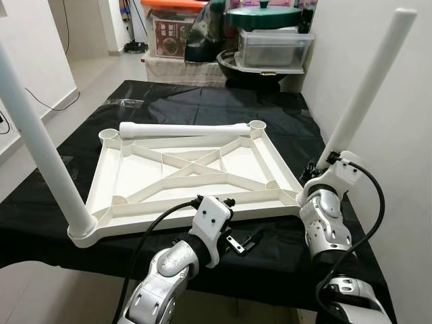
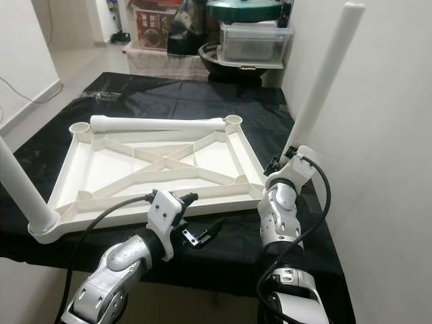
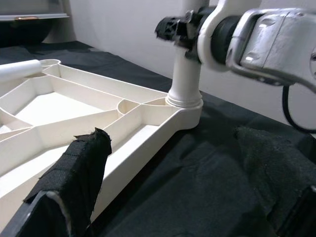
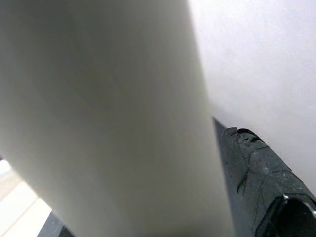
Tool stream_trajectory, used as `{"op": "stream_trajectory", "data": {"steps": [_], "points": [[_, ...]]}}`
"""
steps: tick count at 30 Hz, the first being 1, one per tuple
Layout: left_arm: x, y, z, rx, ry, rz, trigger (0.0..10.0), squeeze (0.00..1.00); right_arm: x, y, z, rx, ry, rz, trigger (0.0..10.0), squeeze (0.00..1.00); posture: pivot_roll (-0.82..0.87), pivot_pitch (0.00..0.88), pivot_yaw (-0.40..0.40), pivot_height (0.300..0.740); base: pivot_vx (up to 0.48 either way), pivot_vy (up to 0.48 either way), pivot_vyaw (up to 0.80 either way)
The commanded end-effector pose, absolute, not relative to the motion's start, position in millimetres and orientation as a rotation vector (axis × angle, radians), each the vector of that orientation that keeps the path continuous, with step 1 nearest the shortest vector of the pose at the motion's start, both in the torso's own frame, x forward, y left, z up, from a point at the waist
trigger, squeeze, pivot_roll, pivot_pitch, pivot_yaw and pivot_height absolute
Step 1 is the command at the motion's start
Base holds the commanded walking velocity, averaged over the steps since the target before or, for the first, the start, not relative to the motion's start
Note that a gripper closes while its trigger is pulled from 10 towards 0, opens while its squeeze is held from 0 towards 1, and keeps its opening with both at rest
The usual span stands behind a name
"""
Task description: Building children table
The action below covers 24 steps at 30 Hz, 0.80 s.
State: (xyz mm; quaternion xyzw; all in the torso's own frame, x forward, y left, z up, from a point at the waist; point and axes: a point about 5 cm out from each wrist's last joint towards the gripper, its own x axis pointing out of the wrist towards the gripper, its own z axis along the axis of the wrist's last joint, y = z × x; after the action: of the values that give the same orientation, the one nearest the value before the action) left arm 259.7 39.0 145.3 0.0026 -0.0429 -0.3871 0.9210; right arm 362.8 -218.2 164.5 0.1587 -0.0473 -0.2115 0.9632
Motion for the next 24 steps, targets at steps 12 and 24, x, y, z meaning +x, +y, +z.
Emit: {"op": "stream_trajectory", "data": {"steps": [12, 24], "points": [[259, 39, 146, 0.007, -0.085, -0.801, 10.0, 0.0, 357, -214, 190, 0.233, -0.112, 0.372, 10.0, 0.0, 0.1, 0.0, -0.059, 0.74, 0.0, 0.0, 0.0], [259, 41, 143, 0.01, -0.08, -0.798, 10.0, 0.0, 321, -175, 190, 0.11, -0.039, 1.056, 10.0, 0.0, 0.12, 0.0, -0.072, 0.74, 0.0, 0.0, 0.0]]}}
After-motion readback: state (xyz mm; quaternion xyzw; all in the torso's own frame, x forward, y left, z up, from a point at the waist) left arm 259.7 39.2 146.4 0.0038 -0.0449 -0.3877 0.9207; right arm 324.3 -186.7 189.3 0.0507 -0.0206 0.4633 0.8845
